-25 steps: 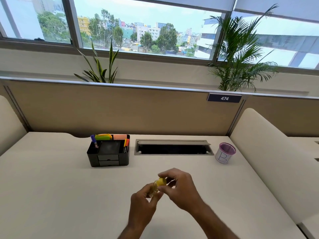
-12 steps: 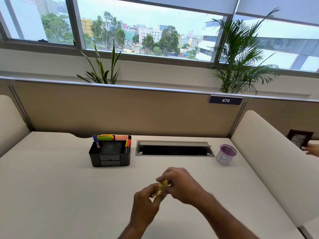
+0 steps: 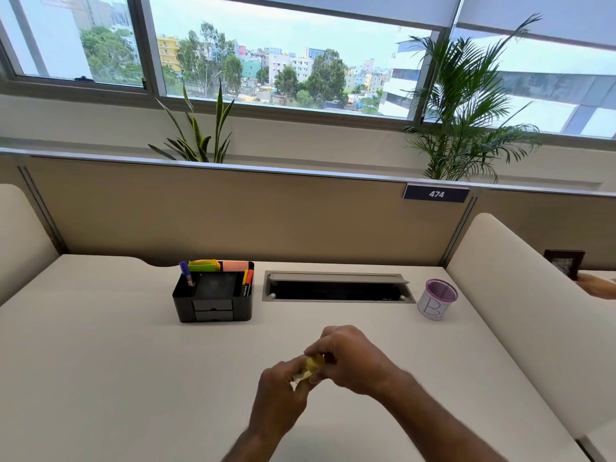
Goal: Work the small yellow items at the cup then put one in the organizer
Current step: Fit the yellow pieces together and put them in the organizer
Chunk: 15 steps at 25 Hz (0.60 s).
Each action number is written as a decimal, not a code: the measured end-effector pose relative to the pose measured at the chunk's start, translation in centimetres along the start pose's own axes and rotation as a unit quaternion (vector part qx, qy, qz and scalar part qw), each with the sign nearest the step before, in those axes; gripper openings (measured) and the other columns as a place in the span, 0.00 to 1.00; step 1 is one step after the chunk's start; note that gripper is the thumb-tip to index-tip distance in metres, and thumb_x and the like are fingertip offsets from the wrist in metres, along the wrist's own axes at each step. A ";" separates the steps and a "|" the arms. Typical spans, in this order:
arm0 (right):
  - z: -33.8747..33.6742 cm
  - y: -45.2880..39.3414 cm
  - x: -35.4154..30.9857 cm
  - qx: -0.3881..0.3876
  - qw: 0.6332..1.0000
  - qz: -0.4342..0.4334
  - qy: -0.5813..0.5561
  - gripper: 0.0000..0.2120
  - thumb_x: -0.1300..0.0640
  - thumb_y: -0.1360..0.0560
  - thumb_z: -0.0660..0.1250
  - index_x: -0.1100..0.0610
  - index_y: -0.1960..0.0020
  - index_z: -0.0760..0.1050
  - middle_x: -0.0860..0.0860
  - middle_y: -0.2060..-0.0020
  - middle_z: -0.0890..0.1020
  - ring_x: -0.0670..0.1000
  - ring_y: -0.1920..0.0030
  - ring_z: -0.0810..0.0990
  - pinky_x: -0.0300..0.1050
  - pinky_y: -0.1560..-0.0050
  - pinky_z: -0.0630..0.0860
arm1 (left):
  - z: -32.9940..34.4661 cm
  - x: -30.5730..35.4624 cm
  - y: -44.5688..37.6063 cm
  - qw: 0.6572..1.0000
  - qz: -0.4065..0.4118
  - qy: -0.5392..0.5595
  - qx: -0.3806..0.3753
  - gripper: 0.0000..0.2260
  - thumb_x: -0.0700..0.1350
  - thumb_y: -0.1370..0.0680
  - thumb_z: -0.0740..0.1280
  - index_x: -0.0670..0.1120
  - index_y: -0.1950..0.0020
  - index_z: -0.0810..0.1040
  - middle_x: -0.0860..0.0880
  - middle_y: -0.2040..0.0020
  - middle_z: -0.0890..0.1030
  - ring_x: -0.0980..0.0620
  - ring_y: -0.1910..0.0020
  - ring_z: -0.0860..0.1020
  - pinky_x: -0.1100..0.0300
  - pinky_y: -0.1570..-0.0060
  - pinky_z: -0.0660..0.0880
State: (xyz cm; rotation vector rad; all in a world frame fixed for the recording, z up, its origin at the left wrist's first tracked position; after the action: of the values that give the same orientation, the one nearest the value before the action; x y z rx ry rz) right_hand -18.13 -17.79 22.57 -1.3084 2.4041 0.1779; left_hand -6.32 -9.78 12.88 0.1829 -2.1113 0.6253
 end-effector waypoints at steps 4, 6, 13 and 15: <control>0.2 0.0 0.0 -0.004 1.000 -0.004 0.006 0.13 0.58 0.27 0.73 0.53 0.42 0.82 0.49 0.51 0.84 0.46 0.54 0.79 0.42 0.52 0.82 | 0.3 -0.2 0.0 1.000 0.000 -0.012 -0.002 0.06 0.45 0.27 0.76 0.54 0.52 0.83 0.65 0.67 0.76 0.58 0.67 0.75 0.72 0.66 0.67; 0.2 -0.1 0.1 -0.006 1.000 -0.005 0.010 0.13 0.58 0.27 0.73 0.53 0.42 0.82 0.49 0.51 0.84 0.46 0.55 0.79 0.42 0.53 0.82 | 0.4 -0.4 -0.1 1.000 0.002 -0.010 0.000 0.07 0.45 0.28 0.76 0.55 0.53 0.82 0.64 0.68 0.77 0.58 0.68 0.74 0.70 0.67 0.68; 1.3 -0.7 0.1 -0.014 1.000 0.001 0.010 0.13 0.58 0.26 0.72 0.53 0.41 0.82 0.50 0.50 0.83 0.47 0.54 0.79 0.40 0.53 0.81 | 0.2 -1.8 -0.1 1.000 -0.006 0.000 -0.015 0.08 0.47 0.28 0.77 0.54 0.51 0.83 0.66 0.66 0.79 0.59 0.67 0.77 0.71 0.67 0.69; 1.9 -0.9 0.1 -0.019 1.000 -0.003 0.016 0.14 0.58 0.26 0.72 0.52 0.41 0.81 0.49 0.50 0.83 0.47 0.53 0.79 0.41 0.53 0.81 | -0.1 -2.6 -0.2 0.999 -0.008 -0.004 -0.036 0.09 0.49 0.29 0.77 0.54 0.51 0.83 0.67 0.63 0.80 0.61 0.65 0.79 0.72 0.64 0.71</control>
State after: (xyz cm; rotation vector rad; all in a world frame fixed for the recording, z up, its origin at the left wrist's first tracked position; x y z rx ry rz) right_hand -16.87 -17.80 20.84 -1.3438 2.4348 0.2025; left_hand -4.69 -10.21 10.93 0.1623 -2.1350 0.5402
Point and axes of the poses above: each hand's wrist, its own y-axis away from the middle knuckle, its own z-axis out of the palm, x = y × z, the point moved 2 cm from there along -y, towards the middle knuckle
